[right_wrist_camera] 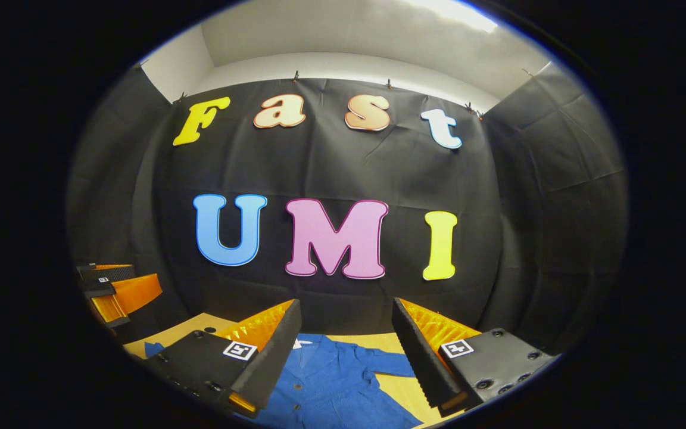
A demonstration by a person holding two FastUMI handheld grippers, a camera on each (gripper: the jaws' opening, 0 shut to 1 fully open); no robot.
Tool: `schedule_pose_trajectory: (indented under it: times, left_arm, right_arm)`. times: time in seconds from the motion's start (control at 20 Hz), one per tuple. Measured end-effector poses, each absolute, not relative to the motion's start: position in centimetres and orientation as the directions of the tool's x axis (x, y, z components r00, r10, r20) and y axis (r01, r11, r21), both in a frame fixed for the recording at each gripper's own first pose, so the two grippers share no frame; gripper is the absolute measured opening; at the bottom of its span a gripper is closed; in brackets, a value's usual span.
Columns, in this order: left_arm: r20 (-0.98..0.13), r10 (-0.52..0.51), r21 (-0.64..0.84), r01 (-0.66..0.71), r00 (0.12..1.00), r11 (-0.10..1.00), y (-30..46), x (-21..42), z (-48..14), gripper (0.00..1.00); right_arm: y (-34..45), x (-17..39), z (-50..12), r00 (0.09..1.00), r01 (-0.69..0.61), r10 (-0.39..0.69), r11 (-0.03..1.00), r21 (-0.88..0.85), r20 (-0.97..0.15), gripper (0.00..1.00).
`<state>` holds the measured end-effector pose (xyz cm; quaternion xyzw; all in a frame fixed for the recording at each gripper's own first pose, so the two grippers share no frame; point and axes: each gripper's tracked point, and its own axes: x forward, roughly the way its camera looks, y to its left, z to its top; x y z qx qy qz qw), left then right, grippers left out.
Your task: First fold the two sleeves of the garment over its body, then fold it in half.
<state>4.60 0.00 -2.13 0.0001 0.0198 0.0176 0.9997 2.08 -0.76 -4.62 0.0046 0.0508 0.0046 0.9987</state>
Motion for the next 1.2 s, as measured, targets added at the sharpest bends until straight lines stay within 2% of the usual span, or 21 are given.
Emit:
schedule_pose_trajectory:
  times: [0.05,0.1,0.4,0.7,0.95,1.2]
  left_arm:
    - [-0.041,0.035,-0.003,-0.035,0.999,0.999,-0.1,4.4,-2.2,0.82]
    - [-0.043,0.034,-0.002,-0.034,0.998,0.999,-0.2,4.4,-2.3,0.82]
    - [-0.055,0.022,0.003,-0.022,0.998,1.000,-1.1,4.9,-2.6,0.82]
    - [-0.080,-0.015,-0.001,0.015,0.997,1.000,-2.8,5.5,-3.7,0.82]
    - [-0.093,0.008,0.000,-0.008,0.996,1.000,-3.2,6.8,-4.4,0.82]
    - [-0.120,0.032,0.002,-0.032,0.992,0.999,-4.0,9.2,-5.6,0.82]
  right_arm:
    - [-0.6,2.1,-4.8,0.994,-0.013,0.015,1.000,0.013,-0.106,0.90]
    - [-0.6,2.2,-5.1,0.993,-0.017,0.018,1.000,0.014,-0.114,0.96]
    - [-0.9,3.1,-5.9,0.991,-0.022,0.024,1.000,0.023,-0.134,0.96]
    - [-1.6,4.1,-10.1,0.976,-0.020,0.018,1.000,-0.008,-0.216,0.96]
    - [-2.4,5.6,-13.2,0.962,-0.039,0.043,0.999,0.017,-0.271,0.96]
    - [-6.5,8.2,-17.0,0.940,0.019,-0.010,1.000,0.024,-0.340,0.96]
